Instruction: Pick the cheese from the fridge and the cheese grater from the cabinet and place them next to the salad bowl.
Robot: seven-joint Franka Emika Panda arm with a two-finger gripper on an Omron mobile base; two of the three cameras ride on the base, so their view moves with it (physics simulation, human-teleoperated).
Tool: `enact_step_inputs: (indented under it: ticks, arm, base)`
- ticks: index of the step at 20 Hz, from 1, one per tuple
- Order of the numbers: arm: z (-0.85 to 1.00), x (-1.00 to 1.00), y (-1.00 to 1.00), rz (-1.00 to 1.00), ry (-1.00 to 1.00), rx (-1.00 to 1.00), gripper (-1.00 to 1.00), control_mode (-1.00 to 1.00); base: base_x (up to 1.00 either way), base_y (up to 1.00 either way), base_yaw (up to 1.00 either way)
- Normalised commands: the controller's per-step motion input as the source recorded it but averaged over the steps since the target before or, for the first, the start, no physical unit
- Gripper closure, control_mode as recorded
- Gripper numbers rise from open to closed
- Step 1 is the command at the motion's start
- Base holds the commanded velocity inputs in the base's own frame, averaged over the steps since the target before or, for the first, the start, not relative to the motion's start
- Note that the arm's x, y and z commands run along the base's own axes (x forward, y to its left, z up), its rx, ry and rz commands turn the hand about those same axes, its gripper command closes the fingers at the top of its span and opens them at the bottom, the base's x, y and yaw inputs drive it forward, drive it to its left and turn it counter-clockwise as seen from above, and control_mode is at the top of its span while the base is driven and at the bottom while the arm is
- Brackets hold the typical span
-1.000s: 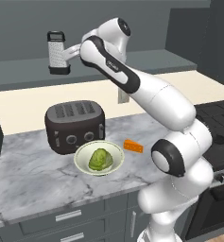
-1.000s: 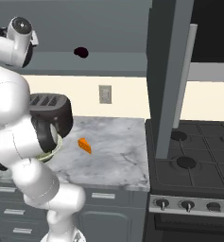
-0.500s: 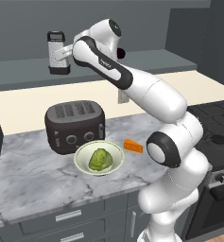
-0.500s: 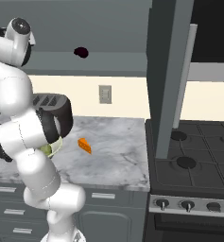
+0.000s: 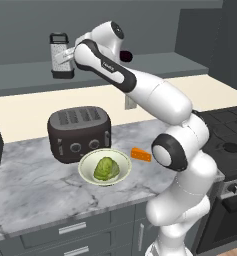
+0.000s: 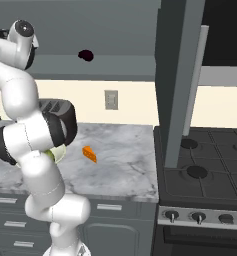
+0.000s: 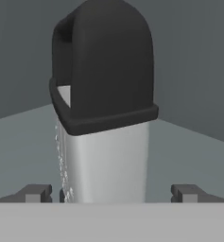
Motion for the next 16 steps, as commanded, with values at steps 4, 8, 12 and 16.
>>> enact_step_inputs:
  ticks: [4,8,12,16]
  arm:
    - [0.0,0.0,0.03,0.0,0.0,0.0,-1.0,-1.0]
    - [0.0,0.0,0.03,0.0,0.0,0.0,1.0,-1.0]
    - [0.0,0.0,0.01,0.0,0.0,0.0,1.0,-1.0]
    - [0.0,0.0,0.0,0.0,0.0,0.0,1.0,-1.0]
  base:
    - [0.0,0.0,0.0]
    - [0.0,0.0,0.0]
    - [0.0,0.0,0.0]
    - [0.0,0.0,0.0]
